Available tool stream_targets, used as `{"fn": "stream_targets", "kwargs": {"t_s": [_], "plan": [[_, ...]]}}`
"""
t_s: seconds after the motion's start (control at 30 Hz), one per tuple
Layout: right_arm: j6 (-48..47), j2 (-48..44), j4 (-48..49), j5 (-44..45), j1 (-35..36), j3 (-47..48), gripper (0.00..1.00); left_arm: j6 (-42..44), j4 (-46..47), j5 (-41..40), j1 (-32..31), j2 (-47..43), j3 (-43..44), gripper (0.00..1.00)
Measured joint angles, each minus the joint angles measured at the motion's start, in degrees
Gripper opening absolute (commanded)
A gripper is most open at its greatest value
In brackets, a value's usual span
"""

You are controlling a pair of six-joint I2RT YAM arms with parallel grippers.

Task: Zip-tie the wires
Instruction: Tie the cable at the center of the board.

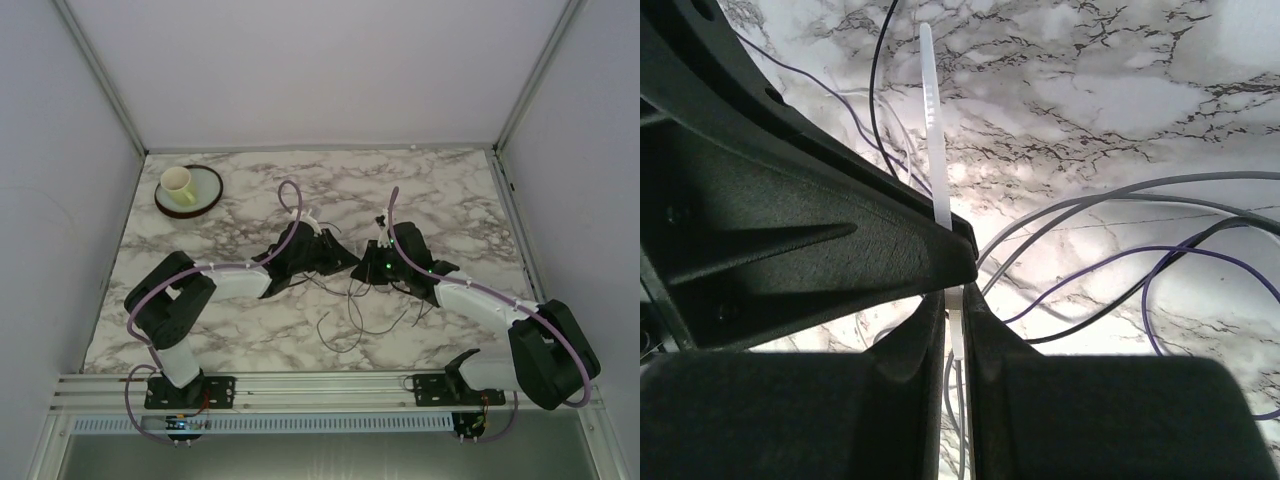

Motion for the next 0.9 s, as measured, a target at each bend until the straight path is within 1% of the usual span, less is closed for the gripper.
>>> {"fn": "stream_targets", "kwargs": {"t_s": [0.1,0.4,0.53,0.67,0.9], "plan": [[0.02,0.0,-0.02,0.15,0.0,0.0,0.0,0.2,-0.42,-0.74,-0.07,0.0,-0.15,0.0],[0.09,-0.02,-0.33,0.13,0.0,0.0,0.0,2.43,-3.67,-2.08,0.96,0.0,0.7,0.0],[0.48,-0.33,1.6,0.83,0.02,-0.04,0.0,5.07,-9.11,-0.81,2.64,0.0,4.59,0.0],[0.96,-1.11,3.39,1.6,0.07,-0.37,0.0,8.57,-13.88,-0.39,4.87,0.0,10.29,0.0],[1.53,-1.27,4.48,2.56,1.27,-0.66,0.0,11.5,-17.42,0.42,7.87,0.44,13.33,0.0]]}}
